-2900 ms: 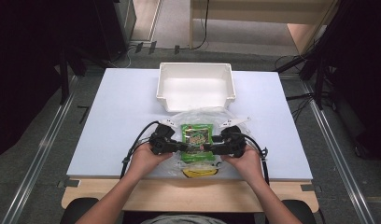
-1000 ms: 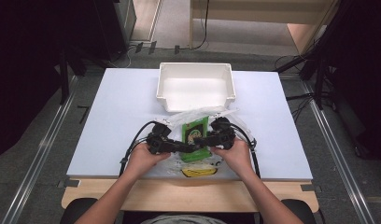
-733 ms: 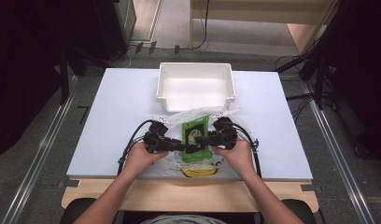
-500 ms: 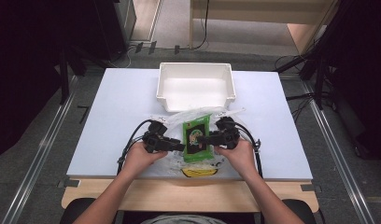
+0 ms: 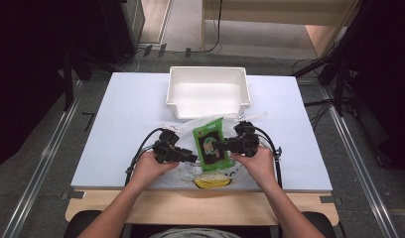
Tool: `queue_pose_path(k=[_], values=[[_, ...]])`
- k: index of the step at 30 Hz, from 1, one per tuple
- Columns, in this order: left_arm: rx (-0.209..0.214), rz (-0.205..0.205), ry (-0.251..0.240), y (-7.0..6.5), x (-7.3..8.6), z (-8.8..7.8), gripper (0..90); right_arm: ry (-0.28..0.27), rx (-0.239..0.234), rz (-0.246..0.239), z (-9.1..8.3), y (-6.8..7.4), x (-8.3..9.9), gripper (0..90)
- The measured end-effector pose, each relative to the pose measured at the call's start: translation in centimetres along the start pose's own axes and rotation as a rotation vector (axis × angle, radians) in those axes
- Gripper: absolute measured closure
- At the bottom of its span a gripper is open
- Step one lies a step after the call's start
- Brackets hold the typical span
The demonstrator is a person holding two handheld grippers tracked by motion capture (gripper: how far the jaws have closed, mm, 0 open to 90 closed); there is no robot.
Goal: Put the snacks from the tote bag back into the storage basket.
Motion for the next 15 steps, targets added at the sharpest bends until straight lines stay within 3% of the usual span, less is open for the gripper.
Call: queue_pose_path(k=[9,15], values=[[0.000,-0.005,0.003,-0.1,0.1,0.2,58.6,-0.043,-0.001,-0.017,-1.4,0.5,-0.6,73.9],[0.005,-0.013,0.003,-0.1,0.1,0.3,57.9,-0.060,0.034,-0.035,-2.1,0.4,-0.9,74.0]])
Point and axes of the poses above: each handheld gripper's, and its own axes: z roughly forward along the jaws, x roughly out of its underside, y roughly to its left, the point moved 5 cm from there along z, roughly forward along the jaws, and after that the axes turned 2 degrees about z, right-handed, at the moved point
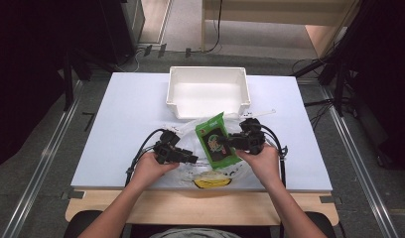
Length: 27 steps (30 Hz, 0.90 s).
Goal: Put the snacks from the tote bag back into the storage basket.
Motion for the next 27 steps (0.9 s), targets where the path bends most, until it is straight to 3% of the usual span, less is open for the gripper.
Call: queue_pose_path(k=[11,20,27], values=[[-0.006,0.001,0.005,0.1,0.1,0.2,55.0,-0.011,0.034,-0.023,-0.4,-0.3,-0.7,74.0],[0.004,-0.021,0.006,0.1,0.1,0.3,51.1,-0.007,0.057,-0.025,0.0,-0.5,-1.5,74.0],[-0.003,-0.010,0.006,0.0,0.1,0.2,50.0,0.002,0.071,-0.026,0.0,-0.6,-2.0,74.0]])
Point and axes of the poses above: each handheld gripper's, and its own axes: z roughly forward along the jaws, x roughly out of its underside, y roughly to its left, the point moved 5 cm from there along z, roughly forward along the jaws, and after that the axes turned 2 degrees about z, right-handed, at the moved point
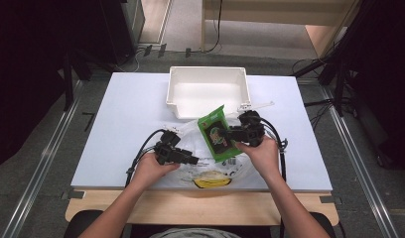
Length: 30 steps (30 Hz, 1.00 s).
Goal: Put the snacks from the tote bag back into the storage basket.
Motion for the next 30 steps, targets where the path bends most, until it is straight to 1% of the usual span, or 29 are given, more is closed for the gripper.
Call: queue_pose_path(k=[5,10,12,18,21,23,28,30], values=[[-0.012,0.024,-0.037,-0.3,-0.3,-0.5,50.0,-0.001,0.009,0.000,-0.3,-0.2,-0.7,74.0],[-0.032,0.029,-0.030,-0.2,-0.3,-0.5,49.5,0.013,-0.003,0.007,-0.2,-0.2,-0.9,74.0],[-0.040,0.034,-0.035,-0.2,-0.4,-0.6,49.4,0.014,-0.003,-0.002,-0.2,-0.1,-1.2,74.0],[-0.046,0.030,-0.047,-0.1,-0.5,-0.9,49.4,0.012,0.006,-0.018,-0.4,0.1,-1.9,74.0],[-0.051,0.030,-0.045,-0.1,-0.5,-0.9,49.0,0.015,0.003,-0.021,-0.5,0.1,-2.4,74.0],[-0.059,0.038,-0.034,0.0,-0.5,-0.9,48.6,0.018,0.004,-0.022,-0.5,0.1,-2.7,74.0],[-0.055,0.038,-0.030,0.0,-0.5,-0.8,48.4,0.021,0.005,-0.028,-0.3,0.1,-3.4,74.0],[-0.055,0.037,-0.031,0.0,-0.5,-0.8,48.4,0.021,0.003,-0.023,-0.3,0.1,-3.7,74.0]])
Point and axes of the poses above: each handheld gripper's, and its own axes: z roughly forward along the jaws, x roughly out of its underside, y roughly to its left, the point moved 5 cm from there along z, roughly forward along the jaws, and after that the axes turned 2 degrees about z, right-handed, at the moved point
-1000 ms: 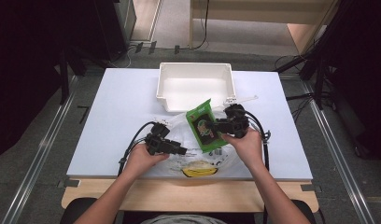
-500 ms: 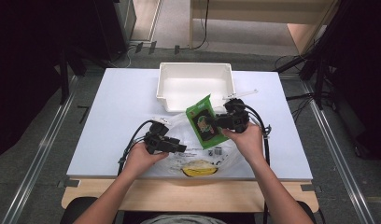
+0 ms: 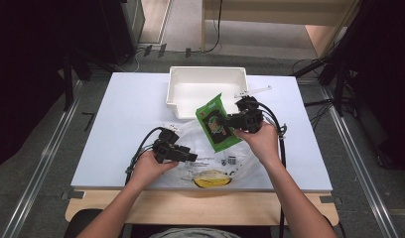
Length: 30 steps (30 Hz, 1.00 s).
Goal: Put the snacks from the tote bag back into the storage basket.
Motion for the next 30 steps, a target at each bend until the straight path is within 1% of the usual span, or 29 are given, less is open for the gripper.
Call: queue_pose_path(k=[7,10,14,17,21,25,30], values=[[-0.003,0.003,0.003,0.1,0.0,0.1,48.0,0.004,0.018,-0.008,0.0,-0.3,-1.3,74.0],[-0.002,0.004,0.004,0.0,0.0,0.0,48.0,0.004,0.025,-0.009,0.1,-0.4,-1.5,74.0],[0.002,0.005,0.006,0.0,0.0,0.1,48.1,0.011,0.030,0.001,0.2,-0.6,-1.9,74.0],[0.004,0.005,0.006,0.0,0.0,0.1,48.0,0.004,0.032,0.000,0.2,-0.8,-2.3,74.1],[0.004,0.003,0.005,0.1,0.0,0.1,48.0,0.013,0.042,0.004,0.3,-1.0,-2.7,74.1],[0.005,0.003,0.007,0.1,0.0,0.1,48.0,0.012,0.048,0.001,0.6,-1.3,-3.3,74.0],[0.006,0.001,0.004,0.0,0.0,0.1,48.1,0.018,0.057,0.015,1.0,-1.8,-3.9,74.0]])
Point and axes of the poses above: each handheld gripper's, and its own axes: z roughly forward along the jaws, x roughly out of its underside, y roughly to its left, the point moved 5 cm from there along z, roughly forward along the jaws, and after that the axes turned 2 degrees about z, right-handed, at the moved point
